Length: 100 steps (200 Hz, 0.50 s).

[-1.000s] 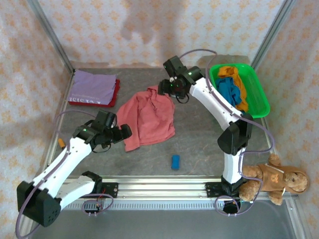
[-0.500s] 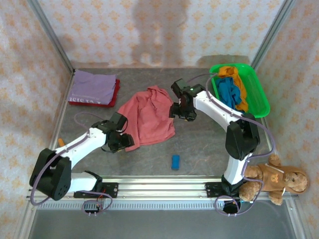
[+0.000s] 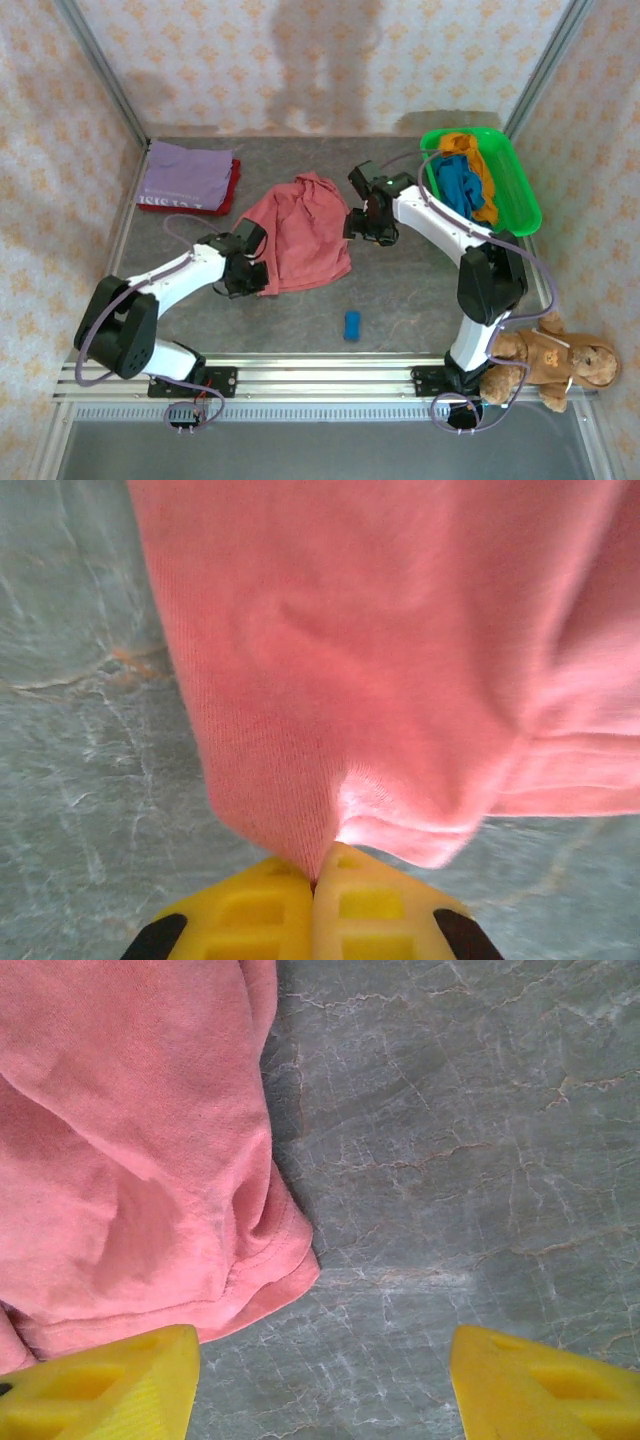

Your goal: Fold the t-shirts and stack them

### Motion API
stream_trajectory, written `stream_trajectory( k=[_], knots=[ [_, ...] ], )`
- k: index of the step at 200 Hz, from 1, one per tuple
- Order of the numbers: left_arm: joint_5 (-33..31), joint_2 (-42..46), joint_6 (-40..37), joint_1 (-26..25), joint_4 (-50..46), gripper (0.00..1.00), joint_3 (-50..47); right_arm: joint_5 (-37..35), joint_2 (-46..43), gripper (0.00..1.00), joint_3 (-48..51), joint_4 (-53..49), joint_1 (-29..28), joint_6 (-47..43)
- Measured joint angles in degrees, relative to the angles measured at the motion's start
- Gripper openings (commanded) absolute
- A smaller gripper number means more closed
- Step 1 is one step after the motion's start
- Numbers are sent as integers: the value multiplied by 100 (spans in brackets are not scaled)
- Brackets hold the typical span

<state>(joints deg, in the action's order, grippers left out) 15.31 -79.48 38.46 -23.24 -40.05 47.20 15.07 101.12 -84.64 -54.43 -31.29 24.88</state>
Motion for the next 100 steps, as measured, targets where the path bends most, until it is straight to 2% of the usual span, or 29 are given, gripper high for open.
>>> stream_trajectory(
  k=[20, 35, 66, 100],
  knots=[
    [-190, 656, 0, 96, -302, 0, 415, 7, -103, 67, 22, 2, 0, 2],
    [-426, 1292, 0, 361, -476, 0, 848, 46, -184, 67, 50, 11, 0, 7],
    [-1034, 2505, -2, 1333, -699, 0, 1626, 269, -332, 67, 232, 157, 0, 90],
    [-1510, 3193, 2, 2205, -787, 0, 1794, 533, -337, 67, 280, 308, 0, 151]
  ],
)
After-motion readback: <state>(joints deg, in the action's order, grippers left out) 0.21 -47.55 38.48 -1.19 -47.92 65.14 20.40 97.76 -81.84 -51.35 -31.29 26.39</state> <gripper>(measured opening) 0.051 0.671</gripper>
